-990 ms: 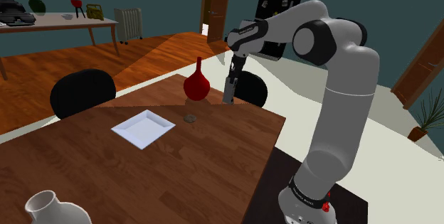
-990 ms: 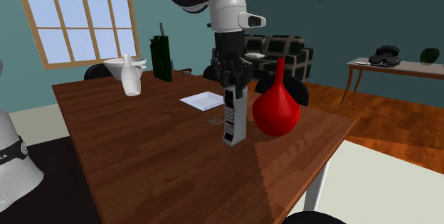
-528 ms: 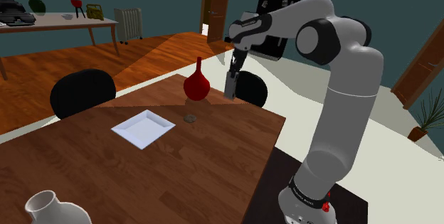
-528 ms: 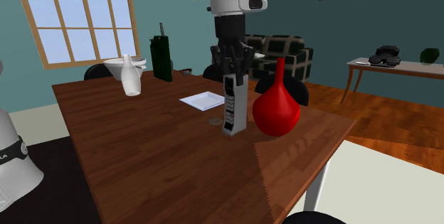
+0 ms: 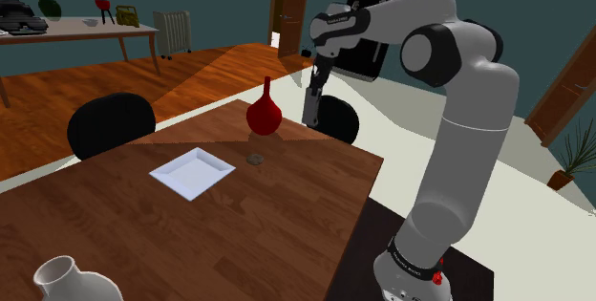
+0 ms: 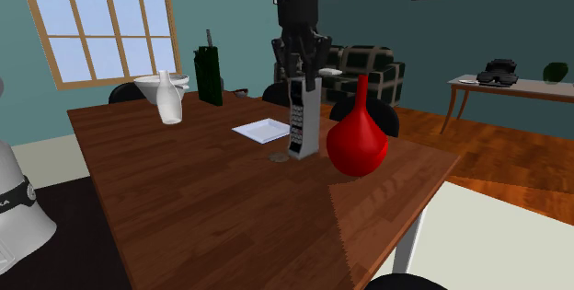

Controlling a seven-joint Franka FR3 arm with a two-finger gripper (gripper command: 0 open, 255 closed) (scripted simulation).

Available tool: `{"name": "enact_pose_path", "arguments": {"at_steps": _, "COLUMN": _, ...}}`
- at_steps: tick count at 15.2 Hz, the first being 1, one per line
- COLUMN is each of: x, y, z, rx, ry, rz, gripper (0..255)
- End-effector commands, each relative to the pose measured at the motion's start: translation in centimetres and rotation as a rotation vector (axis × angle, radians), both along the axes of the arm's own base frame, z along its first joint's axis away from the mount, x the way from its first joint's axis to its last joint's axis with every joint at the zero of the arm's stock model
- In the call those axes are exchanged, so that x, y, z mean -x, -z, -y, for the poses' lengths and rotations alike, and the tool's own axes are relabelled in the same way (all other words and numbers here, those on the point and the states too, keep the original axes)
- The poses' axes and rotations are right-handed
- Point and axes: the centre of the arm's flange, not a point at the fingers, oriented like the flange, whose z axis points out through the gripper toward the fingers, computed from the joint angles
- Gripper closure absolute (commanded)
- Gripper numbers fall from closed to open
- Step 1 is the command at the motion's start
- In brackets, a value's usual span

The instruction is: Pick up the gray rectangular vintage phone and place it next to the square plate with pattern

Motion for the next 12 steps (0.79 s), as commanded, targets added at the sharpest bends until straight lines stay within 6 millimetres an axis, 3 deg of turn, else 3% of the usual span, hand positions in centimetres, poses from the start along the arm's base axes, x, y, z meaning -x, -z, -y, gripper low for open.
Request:
{"name": "enact_pose_path", "arguments": {"at_steps": 1, "x": 0.0, "y": -1.2, "z": 0.0, "rx": 0.000, "ry": 0.000, "rz": 0.000, "gripper": 255}}
{"name": "enact_pose_path", "arguments": {"at_steps": 12, "x": 0.0, "y": -7.0, "z": 0.0, "rx": 0.000, "ry": 0.000, "rz": 0.000, "gripper": 255}}
